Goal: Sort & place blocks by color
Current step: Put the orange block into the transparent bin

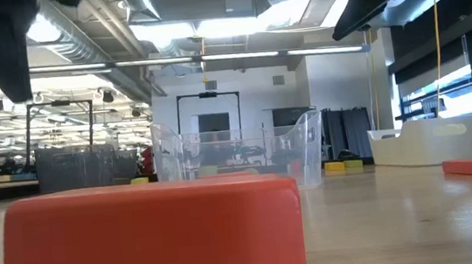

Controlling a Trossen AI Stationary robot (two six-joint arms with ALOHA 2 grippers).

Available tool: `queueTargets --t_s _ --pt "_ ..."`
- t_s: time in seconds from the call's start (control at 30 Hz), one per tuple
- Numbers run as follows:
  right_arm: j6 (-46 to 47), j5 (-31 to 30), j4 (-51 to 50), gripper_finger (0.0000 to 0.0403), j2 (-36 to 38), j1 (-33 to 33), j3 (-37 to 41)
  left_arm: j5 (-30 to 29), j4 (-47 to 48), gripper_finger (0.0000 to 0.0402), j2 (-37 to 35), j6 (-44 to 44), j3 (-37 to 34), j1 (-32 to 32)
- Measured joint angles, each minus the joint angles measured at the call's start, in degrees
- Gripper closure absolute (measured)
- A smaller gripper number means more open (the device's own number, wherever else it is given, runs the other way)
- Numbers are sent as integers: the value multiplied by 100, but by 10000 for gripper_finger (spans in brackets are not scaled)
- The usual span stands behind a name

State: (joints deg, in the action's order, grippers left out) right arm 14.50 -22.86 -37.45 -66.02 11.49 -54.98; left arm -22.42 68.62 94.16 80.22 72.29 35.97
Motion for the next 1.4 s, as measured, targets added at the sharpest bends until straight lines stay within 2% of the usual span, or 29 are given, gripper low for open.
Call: queueTargets --t_s 0.23,0.37,0.47,0.63,0.7,0.77,0.93,1.1,1.4 --pt "0 1 2 242 0 1 0 37 -25 276 -363 1541 31 4" --pt "-1 1 4 242 0 0 0 -238 -74 276 -373 2693 31 33" --pt "0 1 7 242 0 2 0 -194 -64 276 -373 3942 31 11" --pt "0 1 7 242 0 0 0 571 -76 276 -373 6745 31 -164" --pt "0 1 7 242 0 1 0 756 -151 276 -373 7427 31 -200" --pt "0 1 7 242 0 2 0 838 -216 276 -373 7575 31 -210" --pt "0 1 9 242 0 -1 0 1078 -251 276 -373 7260 31 -210" --pt "0 1 9 242 0 -1 0 1837 -166 268 -338 8340 33 -245" --pt "0 1 16 242 0 0 0 1862 -91 177 -187 9214 -278 -247"
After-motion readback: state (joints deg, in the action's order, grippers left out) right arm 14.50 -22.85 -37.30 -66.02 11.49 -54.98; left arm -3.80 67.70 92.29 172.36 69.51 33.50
